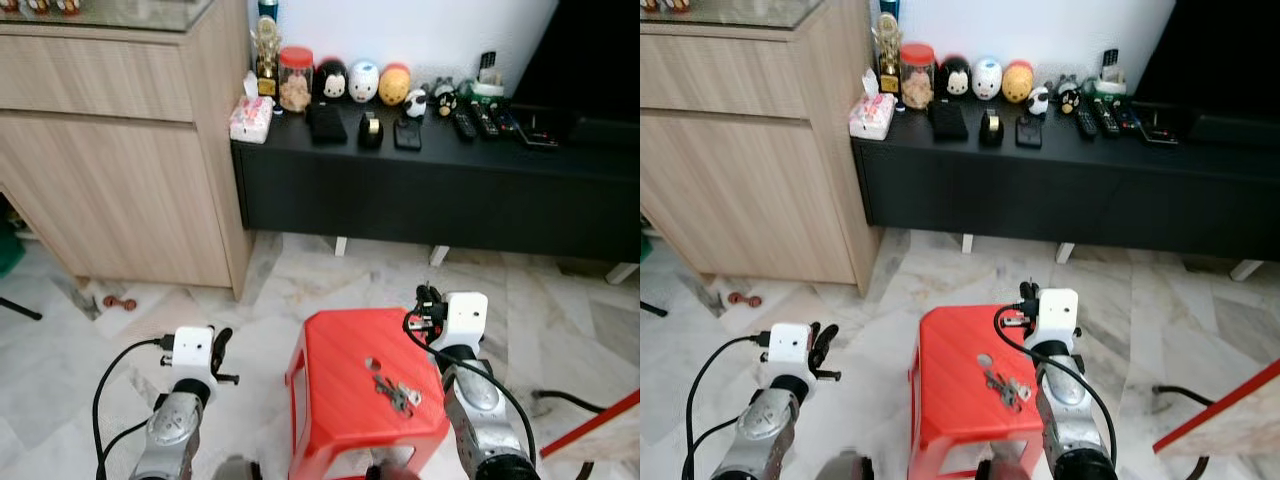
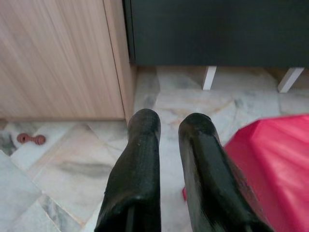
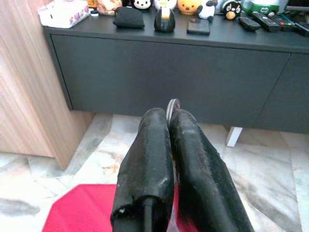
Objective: Hang keys on a hook
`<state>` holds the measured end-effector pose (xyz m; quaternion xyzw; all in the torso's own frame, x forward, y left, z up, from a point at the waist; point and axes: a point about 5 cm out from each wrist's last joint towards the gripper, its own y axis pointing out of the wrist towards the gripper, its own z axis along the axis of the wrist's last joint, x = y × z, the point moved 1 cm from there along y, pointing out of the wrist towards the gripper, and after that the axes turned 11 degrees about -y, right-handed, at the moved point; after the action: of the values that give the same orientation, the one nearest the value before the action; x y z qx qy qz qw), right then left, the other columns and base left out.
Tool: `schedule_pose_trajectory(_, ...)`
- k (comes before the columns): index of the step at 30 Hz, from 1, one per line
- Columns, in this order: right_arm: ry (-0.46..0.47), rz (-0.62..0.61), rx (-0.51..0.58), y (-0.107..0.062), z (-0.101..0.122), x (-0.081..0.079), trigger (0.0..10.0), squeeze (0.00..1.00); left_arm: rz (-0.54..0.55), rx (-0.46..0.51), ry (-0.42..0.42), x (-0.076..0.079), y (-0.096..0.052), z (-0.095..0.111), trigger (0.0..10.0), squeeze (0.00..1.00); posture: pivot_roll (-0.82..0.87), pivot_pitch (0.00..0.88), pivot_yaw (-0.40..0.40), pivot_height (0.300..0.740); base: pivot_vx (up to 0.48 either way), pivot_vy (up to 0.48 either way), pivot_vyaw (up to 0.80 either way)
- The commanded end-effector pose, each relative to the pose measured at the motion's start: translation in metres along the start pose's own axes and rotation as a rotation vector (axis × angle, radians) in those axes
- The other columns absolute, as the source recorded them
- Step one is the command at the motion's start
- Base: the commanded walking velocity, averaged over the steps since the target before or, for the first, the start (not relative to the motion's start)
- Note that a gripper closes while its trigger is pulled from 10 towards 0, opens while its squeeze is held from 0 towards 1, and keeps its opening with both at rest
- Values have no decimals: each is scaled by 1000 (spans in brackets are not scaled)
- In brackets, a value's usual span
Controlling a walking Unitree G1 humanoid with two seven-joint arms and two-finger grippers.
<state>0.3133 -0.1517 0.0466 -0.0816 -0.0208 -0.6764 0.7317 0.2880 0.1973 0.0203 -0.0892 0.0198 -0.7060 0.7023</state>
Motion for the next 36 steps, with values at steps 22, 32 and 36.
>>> schedule_pose_trajectory(22,44,-96,-295,-24,-62,14,10000,0,173,-272,-105,-27,-43,-65,10000,0,195,0,-92,740,0,0,0)
schedule_pose_trajectory(32,71,-125,-209,-16,-49,16,10000,0,223,-446,-130,-29,-76,-100,10000,0,174,0,-73,740,0,0,0)
schedule_pose_trajectory(36,68,-114,-202,-18,-50,14,10000,0,235,-489,-142,-28,-83,-108,10000,0,176,0,-73,740,0,0,0)
